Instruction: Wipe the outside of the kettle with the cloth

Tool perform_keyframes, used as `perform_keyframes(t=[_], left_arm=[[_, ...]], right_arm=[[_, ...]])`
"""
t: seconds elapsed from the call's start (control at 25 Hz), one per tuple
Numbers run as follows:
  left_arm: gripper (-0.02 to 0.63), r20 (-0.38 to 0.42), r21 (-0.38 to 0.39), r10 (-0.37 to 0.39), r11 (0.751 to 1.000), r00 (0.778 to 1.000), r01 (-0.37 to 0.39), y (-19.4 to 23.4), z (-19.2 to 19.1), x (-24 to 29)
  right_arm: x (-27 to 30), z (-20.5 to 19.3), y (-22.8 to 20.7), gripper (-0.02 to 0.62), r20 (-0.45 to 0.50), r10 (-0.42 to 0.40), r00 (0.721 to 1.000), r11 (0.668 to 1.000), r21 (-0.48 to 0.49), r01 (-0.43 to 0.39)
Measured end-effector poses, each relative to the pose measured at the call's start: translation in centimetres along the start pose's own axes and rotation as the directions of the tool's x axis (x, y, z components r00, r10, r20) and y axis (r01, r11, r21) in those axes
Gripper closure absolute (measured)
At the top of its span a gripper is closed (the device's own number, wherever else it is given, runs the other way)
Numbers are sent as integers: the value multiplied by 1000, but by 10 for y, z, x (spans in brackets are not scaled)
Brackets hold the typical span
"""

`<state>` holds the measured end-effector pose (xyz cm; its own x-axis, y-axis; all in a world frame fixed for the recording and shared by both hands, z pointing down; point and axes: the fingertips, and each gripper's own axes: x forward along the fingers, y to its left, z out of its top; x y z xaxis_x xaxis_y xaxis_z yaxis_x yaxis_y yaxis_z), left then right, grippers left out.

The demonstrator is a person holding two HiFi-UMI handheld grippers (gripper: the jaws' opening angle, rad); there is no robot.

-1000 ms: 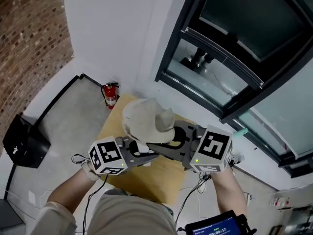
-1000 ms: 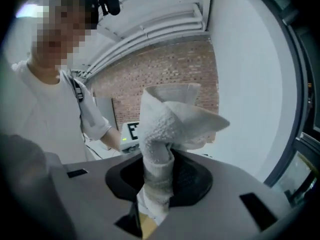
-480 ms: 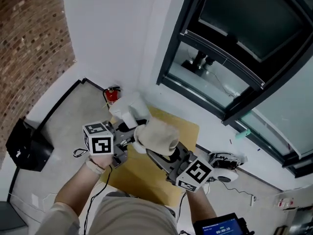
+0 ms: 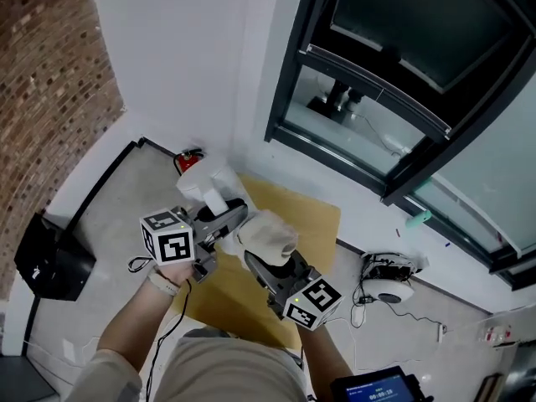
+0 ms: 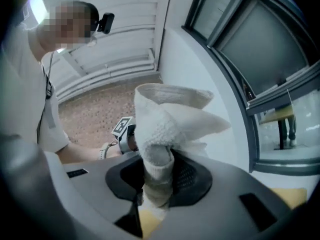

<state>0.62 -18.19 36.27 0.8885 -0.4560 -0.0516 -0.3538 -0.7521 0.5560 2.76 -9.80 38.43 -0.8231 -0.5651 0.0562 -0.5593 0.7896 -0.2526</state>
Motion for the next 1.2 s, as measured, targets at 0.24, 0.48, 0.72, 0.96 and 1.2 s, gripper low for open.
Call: perform_keyframes(t=[0.24,0.48,0.72,0.96,1.2], left_arm=[[535,-112,150,66,987,992,-49,14,-71,13],[528,-221,394,202,914,954,-102,50,-170,7],[526,-273,544,236,838,933,-53,51,-231,15],[526,-245,628,250,777,937,-43,37,-263,20],[526,-240,687,246,727,939,-14,29,-290,17]], right_arm=[[-25,-82,-23,485,-216,-71,974,993,77,89],[-101,-136,-57,483,-218,-239,946,916,272,294],[-95,-140,-65,483,-256,-252,933,925,221,310],[-92,-135,-60,483,-271,-244,931,933,196,302],[-92,-138,-55,483,-284,-242,928,934,191,302]])
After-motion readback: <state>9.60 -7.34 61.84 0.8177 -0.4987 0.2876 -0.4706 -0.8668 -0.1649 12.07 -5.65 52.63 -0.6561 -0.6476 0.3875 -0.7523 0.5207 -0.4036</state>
